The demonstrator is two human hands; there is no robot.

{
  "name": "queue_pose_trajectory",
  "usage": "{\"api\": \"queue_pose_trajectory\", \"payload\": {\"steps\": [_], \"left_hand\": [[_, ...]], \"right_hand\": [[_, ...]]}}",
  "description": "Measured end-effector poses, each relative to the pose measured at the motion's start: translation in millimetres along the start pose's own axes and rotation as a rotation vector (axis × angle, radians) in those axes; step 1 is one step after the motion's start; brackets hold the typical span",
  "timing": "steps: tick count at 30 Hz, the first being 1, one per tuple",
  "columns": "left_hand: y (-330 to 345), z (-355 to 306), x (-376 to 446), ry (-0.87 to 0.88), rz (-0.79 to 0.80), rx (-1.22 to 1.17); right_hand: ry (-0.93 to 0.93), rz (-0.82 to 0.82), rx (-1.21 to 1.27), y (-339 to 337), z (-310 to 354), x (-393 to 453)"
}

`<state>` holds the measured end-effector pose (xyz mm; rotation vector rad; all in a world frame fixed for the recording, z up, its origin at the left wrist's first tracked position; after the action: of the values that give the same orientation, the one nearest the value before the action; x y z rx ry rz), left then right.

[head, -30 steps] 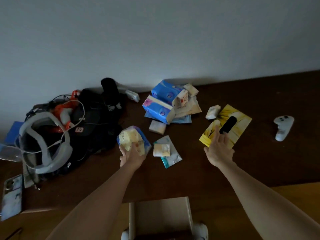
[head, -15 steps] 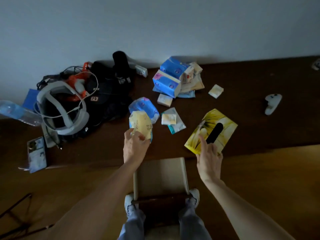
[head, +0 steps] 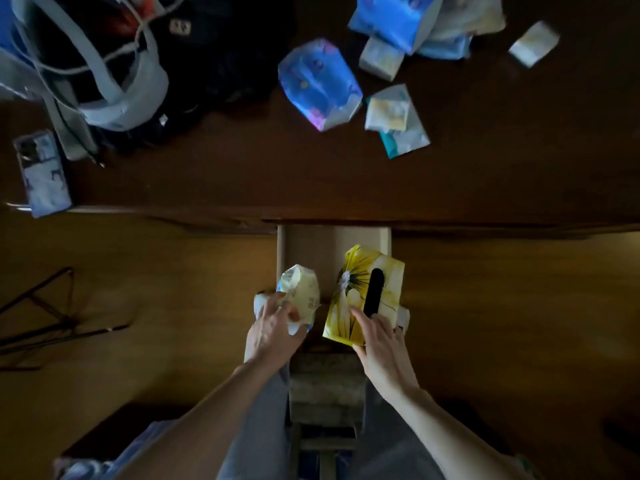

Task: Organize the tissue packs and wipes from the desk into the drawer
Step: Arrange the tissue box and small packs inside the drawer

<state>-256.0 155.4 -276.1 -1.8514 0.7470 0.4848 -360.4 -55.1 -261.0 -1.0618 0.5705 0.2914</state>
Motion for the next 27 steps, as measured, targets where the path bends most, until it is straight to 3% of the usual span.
{"api": "queue_pose_trajectory", "payload": {"steps": [4,8,14,19,23,27], "left_hand": [[52.9,34.3,38.8,-0.093,0.001,-0.014],[99.9,56.0,111.3,-0.065,-0.033,-0.014],[160.7,101.3,222.5,0.023,-0.095,0.086],[203.4,140.8,276.4,0.308,-0.262,0.278],[231.0,174.8,306.3,0.367,-0.365,0.298],[251.5,200.8,316.4,0.416,-0.418,0.296]], "right_hand": [[-0.053,0.170,0.057,57.9,-39.2,58.0],[-0.095,0.263,0.060,105.3,-83.5,133.3],[-0.128,0.177,0.011,180.4,-135.2,231.4],[-0.250,0.087,-0.103,241.0,-151.7,300.1],[-0.342,0.054,-0.258,288.7,-146.9,342.2],[-0.378,0.043,-0.135,317.4,-142.1,361.7]]}}
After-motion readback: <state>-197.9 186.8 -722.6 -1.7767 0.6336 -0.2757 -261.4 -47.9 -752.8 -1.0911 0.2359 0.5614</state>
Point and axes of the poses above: each hand's wrist, its own x-axis towards the middle knuckle, its own y-axis out of the palm, z = x × y, the point moved 2 cm from there along x, towards the middle knuckle, and after that the axes turned 4 degrees about z, right-handed, at the moved point
